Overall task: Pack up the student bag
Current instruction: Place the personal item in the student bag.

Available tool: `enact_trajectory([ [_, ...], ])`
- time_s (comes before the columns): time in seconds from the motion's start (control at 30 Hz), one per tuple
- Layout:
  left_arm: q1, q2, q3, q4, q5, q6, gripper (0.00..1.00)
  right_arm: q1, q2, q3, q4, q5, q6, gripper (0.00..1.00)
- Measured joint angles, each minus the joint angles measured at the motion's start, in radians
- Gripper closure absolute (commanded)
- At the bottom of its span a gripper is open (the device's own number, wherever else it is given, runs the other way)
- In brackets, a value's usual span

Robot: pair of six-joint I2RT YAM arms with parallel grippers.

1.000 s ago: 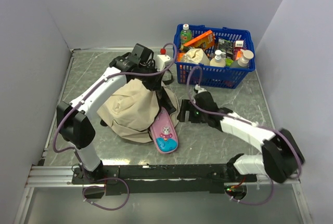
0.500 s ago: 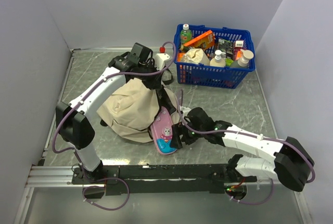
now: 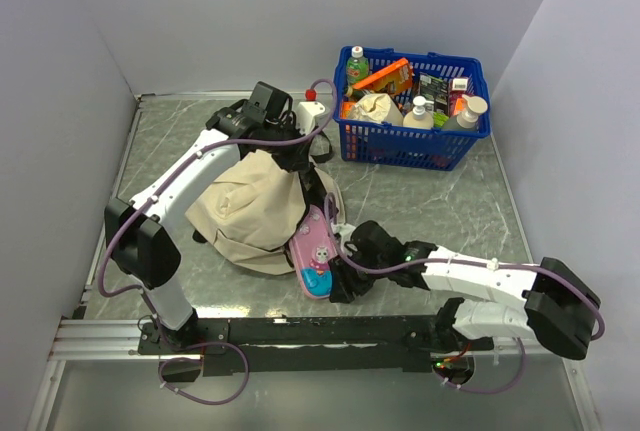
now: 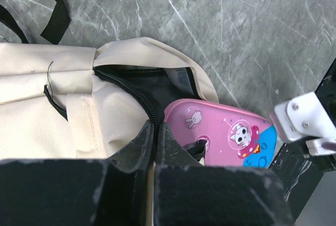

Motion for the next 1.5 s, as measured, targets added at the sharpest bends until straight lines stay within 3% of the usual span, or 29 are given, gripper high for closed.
enact_trajectory([
  [0.17,0.000,0.000,0.000,-0.001,0.001,0.000,0.99,0.090,0.023,-0.035,0.047,0.033,0.003,0.53],
  [0.37,0.000,0.000,0.000,-0.003,0.001,0.000,0.99,0.141,0.172,-0.022,0.164,0.040,0.002,0.55],
  [0.5,0.000,0.000,0.000,-0.003,0.003,0.000,0.99,0.164,0.199,0.001,0.203,0.121,-0.017,0.52],
  [0.9,0.002,0.000,0.006,-0.018,0.038,0.002,0.99,0.167,0.166,0.073,0.306,0.382,-0.168,0.52],
  [1.23,0.003,0.000,0.008,-0.036,0.082,0.005,0.99,0.106,0.269,0.256,0.466,0.396,-0.237,0.53],
  [1.27,0.004,0.000,0.008,-0.038,0.085,0.005,0.99,0.101,0.288,0.270,0.465,0.394,-0.241,0.51],
  [1.4,0.005,0.000,0.008,-0.049,0.094,0.012,0.99,0.084,0.296,0.280,0.442,0.391,-0.233,0.17],
  [1.5,0.006,0.000,0.008,-0.050,0.100,0.022,0.99,0.060,0.178,0.203,0.418,0.399,-0.192,0.09],
])
